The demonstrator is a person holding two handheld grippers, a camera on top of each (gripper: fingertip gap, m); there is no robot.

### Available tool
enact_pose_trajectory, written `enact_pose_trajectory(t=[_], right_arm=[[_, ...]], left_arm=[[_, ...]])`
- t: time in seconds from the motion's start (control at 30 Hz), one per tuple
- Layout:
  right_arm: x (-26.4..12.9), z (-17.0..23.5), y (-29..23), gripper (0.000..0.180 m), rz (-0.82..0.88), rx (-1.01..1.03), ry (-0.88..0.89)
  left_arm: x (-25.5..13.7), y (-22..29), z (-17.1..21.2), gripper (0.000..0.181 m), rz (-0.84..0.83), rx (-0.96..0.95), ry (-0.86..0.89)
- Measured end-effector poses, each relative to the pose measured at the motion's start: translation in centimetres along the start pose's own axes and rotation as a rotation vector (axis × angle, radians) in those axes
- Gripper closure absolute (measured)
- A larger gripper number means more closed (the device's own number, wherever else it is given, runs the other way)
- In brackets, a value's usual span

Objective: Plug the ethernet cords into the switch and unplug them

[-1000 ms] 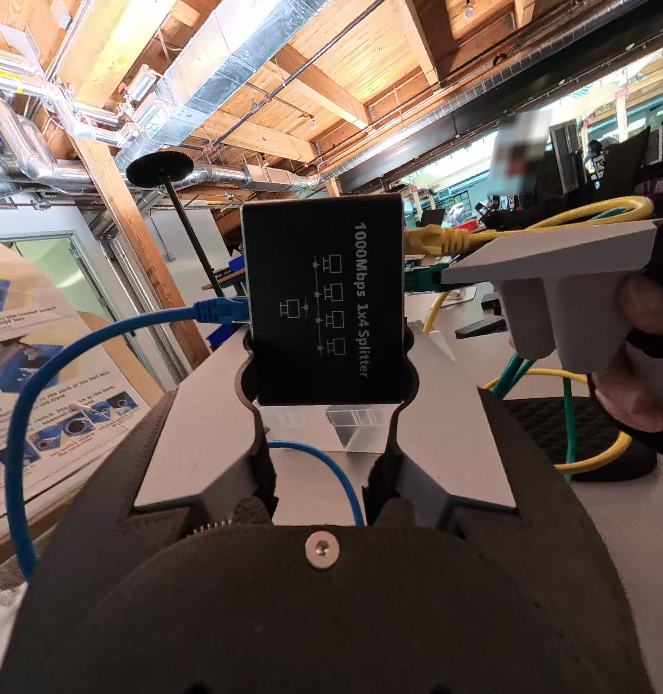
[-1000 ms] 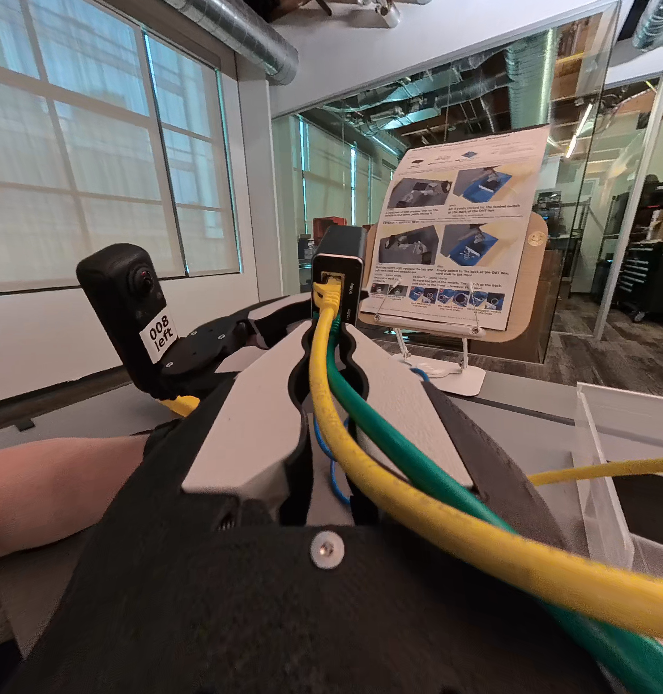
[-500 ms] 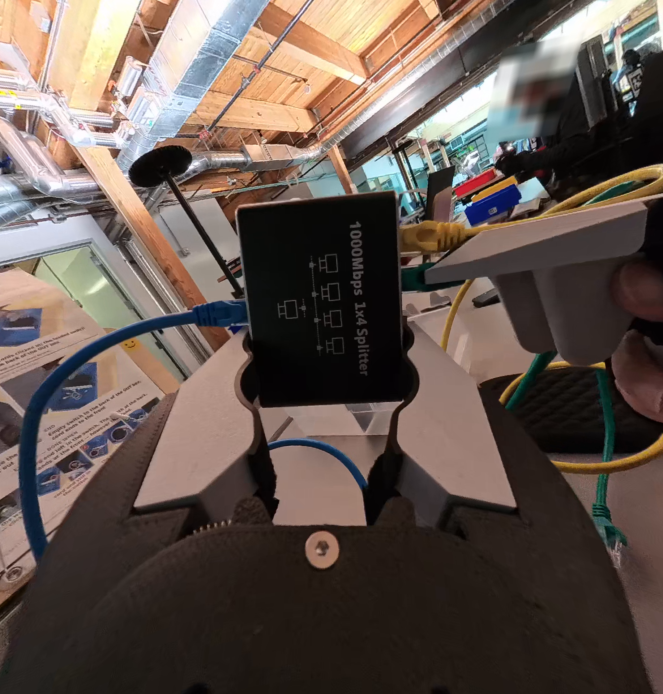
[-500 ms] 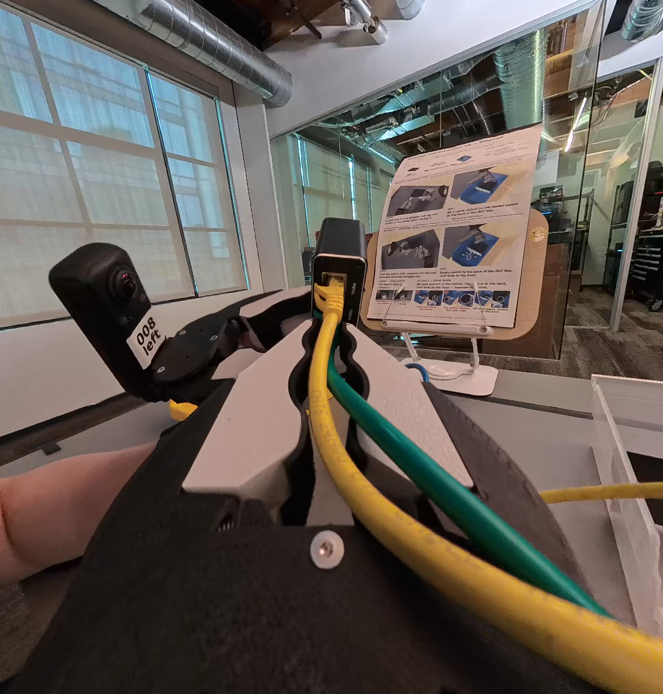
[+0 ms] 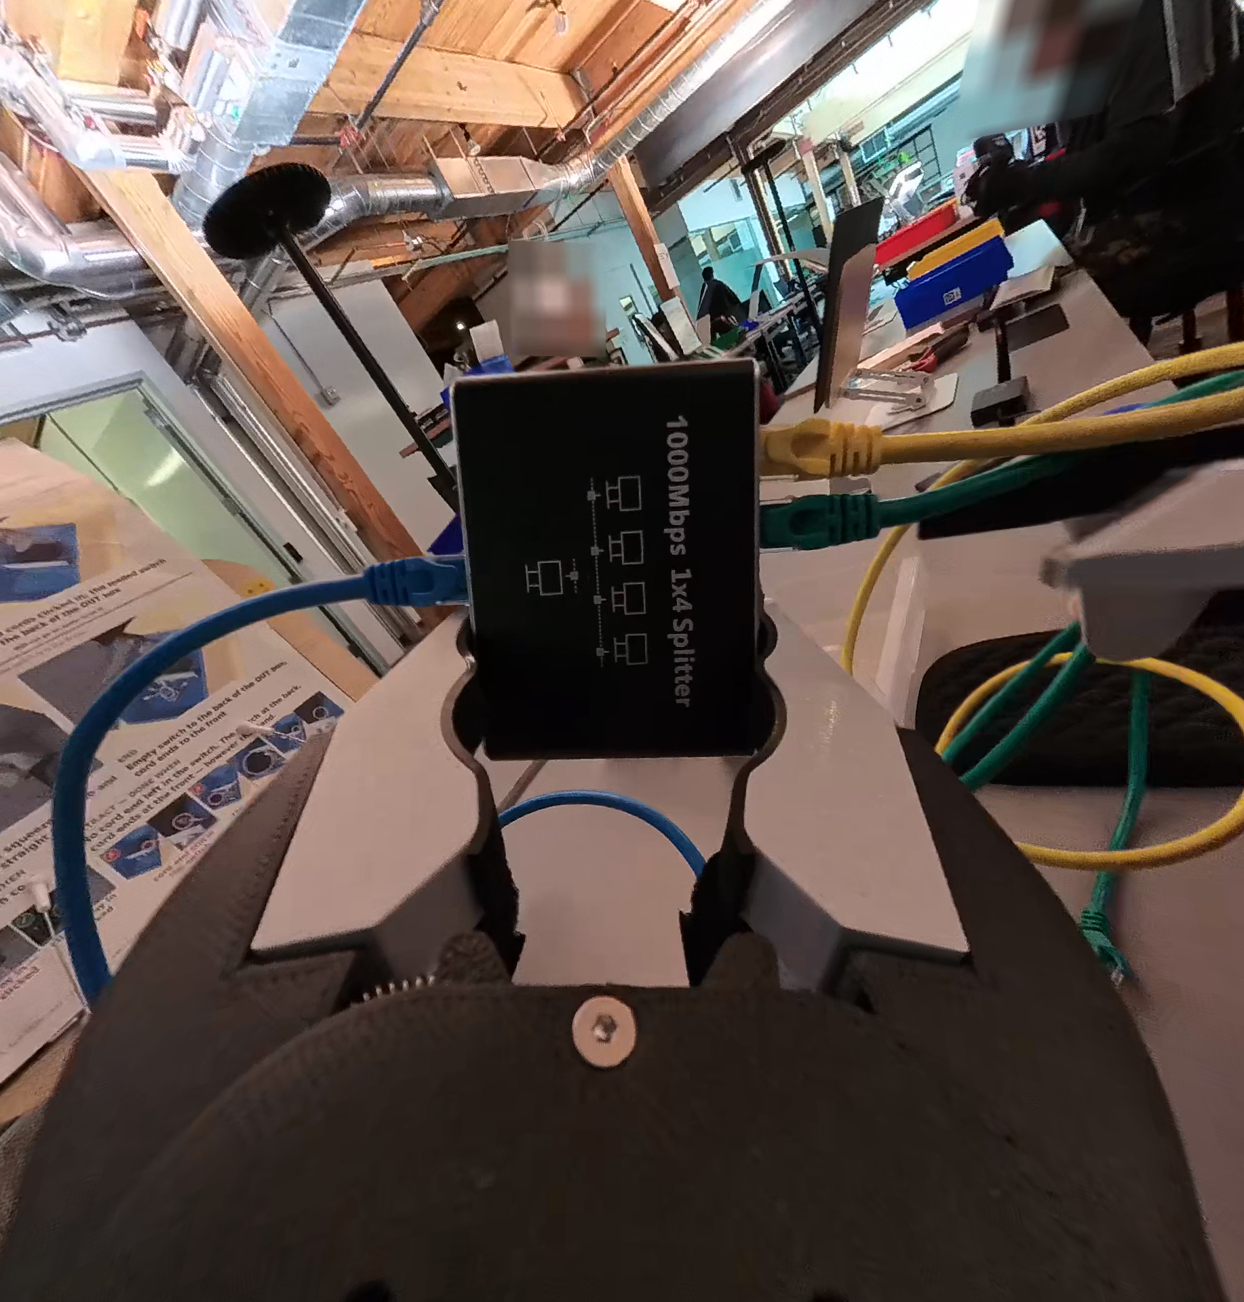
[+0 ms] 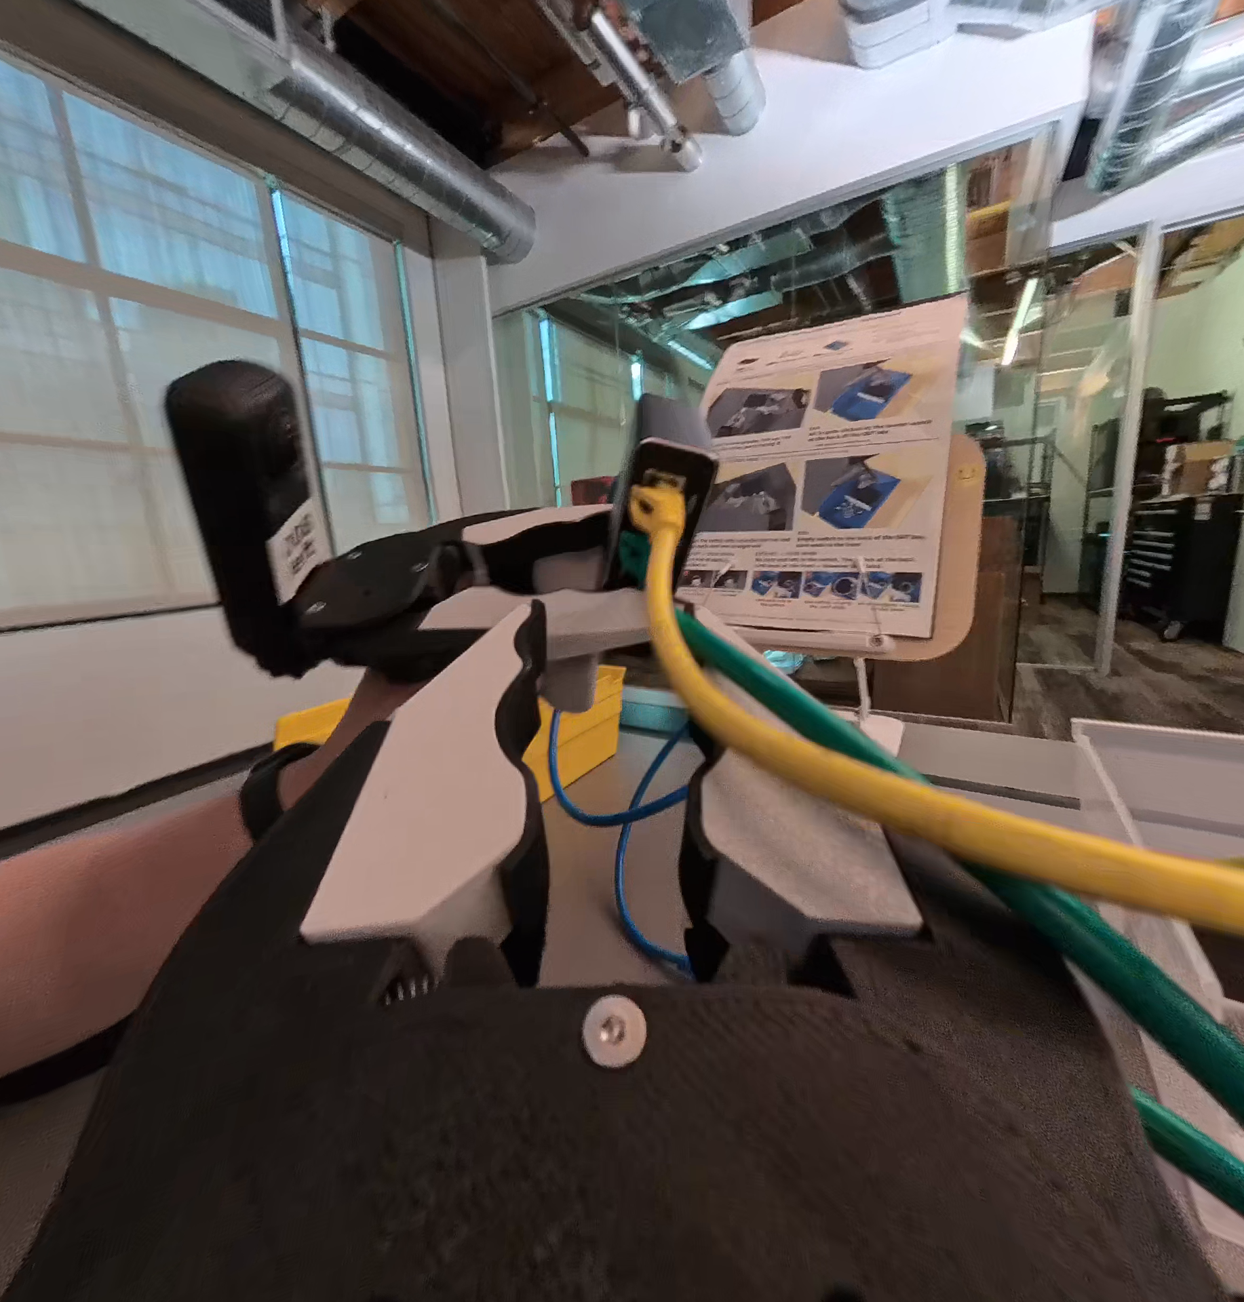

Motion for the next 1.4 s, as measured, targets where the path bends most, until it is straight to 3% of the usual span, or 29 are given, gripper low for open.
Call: enact_pose_trajectory(t=[0.23, 0.37, 0.47, 0.57, 0.7, 0.9, 1.0, 1.07, 1.1, 1.13, 1.4], right_arm=[[-1.1, 0.9, -5.3, 0.136, -0.246, -0.186, -0.23], [-2.7, -5.3, -6.1, 0.137, -0.31, -0.415, -0.171], [-3.8, -10.8, -4.1, 0.138, -0.343, -0.563, -0.169], [-3.5, -12.9, -0.7, 0.133, -0.409, -0.647, -0.243], [-1.2, -11.2, 2.3, 0.112, -0.47, -0.743, -0.445], [2.6, -6.1, -0.3, 0.098, -0.604, -1.324, -0.719], [3.9, -3.7, -1.2, 0.097, -0.697, -1.511, -0.835], [4.2, -2.2, -1.5, 0.106, -0.766, -1.556, -0.928], [4.2, -1.7, -1.6, 0.119, -0.788, -1.595, -0.942], [4.1, -1.3, -1.6, 0.146, -0.818, -1.635, -0.966], [4.6, -1.9, 0.1, 0.147, -0.571, -1.598, -1.007]], left_arm=[[0.1, -3.0, 0.8, 0.108, 0.024, -0.093, -0.051], [0.2, -3.8, 1.4, 0.108, 0.161, -0.217, -0.086], [0.2, -4.1, 1.5, 0.108, 0.302, -0.31, -0.095], [-0.3, -3.9, 1.3, 0.108, 0.478, -0.353, -0.102], [-1.1, -2.6, 1.0, 0.108, 0.664, -0.297, -0.133], [-1.4, 0.1, 1.5, 0.108, 0.828, -0.254, -0.198], [-1.4, 1.1, 1.7, 0.108, 0.882, -0.248, -0.219], [-1.5, 1.7, 1.7, 0.108, 0.923, -0.251, -0.229], [-1.6, 1.8, 1.8, 0.108, 0.939, -0.254, -0.234], [-1.6, 2.0, 1.8, 0.108, 0.95, -0.257, -0.241], [-1.0, -1.3, 1.9, 0.102, 0.859, -0.463, -0.187]])
Point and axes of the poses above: each gripper's, where its closed fingertips meet, x out along the fingers, z out of its underside, y = z × x across the jaws, the point moved 8 cm from there along -x, back along the fingers, and after that the axes turned 10 degrees about -z, right-handed, at the moved point
